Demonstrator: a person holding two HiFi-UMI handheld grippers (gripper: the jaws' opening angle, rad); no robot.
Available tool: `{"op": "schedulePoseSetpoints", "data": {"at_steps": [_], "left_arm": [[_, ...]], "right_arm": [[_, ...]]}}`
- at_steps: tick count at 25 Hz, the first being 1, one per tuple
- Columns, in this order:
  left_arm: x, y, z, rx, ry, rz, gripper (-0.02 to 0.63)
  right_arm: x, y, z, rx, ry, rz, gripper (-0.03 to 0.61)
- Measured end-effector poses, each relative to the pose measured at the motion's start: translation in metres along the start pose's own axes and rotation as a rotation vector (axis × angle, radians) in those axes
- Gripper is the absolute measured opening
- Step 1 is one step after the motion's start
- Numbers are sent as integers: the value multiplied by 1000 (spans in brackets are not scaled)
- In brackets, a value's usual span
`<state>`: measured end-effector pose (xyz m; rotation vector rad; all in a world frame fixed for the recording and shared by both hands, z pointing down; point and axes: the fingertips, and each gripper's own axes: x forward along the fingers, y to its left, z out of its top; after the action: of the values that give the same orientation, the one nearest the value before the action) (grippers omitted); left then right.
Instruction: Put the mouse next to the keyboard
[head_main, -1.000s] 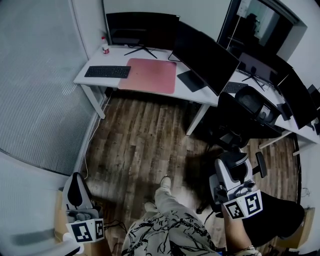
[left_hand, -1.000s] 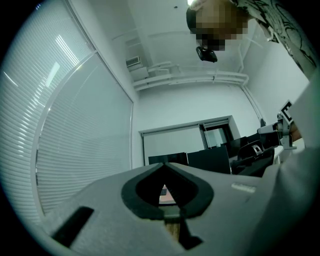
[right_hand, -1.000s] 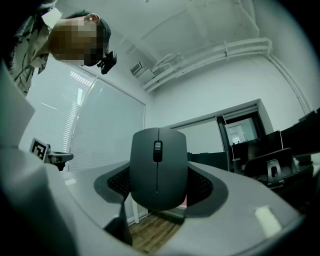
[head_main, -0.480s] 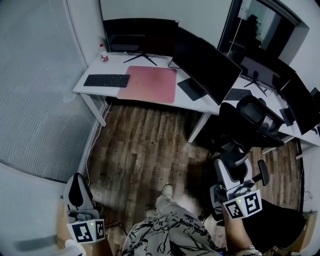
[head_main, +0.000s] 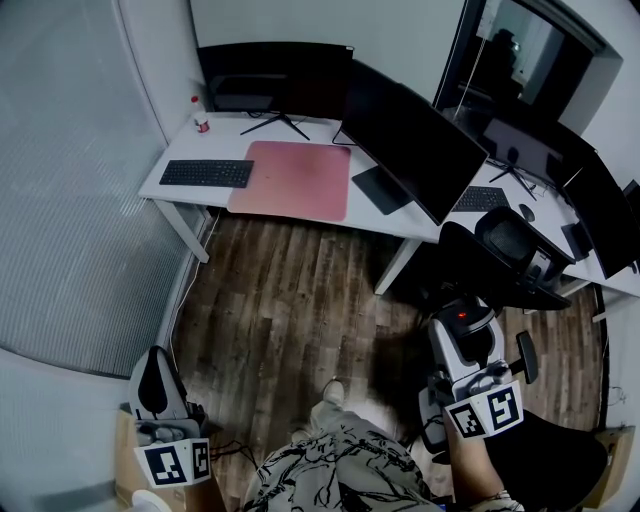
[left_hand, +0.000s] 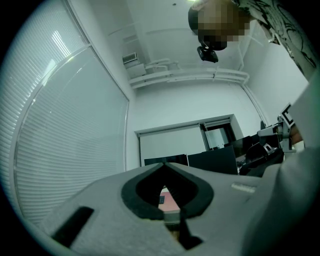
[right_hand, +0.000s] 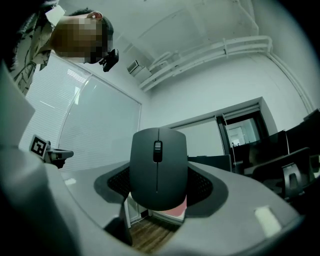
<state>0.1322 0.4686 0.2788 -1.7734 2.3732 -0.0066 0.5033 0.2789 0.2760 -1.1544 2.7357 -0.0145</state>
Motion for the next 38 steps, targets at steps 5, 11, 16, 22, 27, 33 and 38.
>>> {"op": "schedulePoseSetpoints", "data": {"at_steps": [5,11,16,22,27,33,38], "left_arm": [[26,-2,-5,4,4,-2,-5],[56,-6,-4,9,5,3,-5],[78,-12,-5,12,10,19,-3],[96,-23,-9,12,1,40,-5],[102,-27,-20,6,16,58,-5],[111,-20,-29,5,33,66,-5],[132,-2,-37,-6,36,52,-5]], "right_arm": [[23,-11,-5,5,2,5,304],[51,-29,-7,14,2,14,304],[74,-47,-8,19,0,28,304],[93,-64,-13,17,-4,52,304],[106,-70,-20,22,1,71,304],[125,-68,-31,32,25,87,304],[149,-60,-35,28,27,72,304]]}}
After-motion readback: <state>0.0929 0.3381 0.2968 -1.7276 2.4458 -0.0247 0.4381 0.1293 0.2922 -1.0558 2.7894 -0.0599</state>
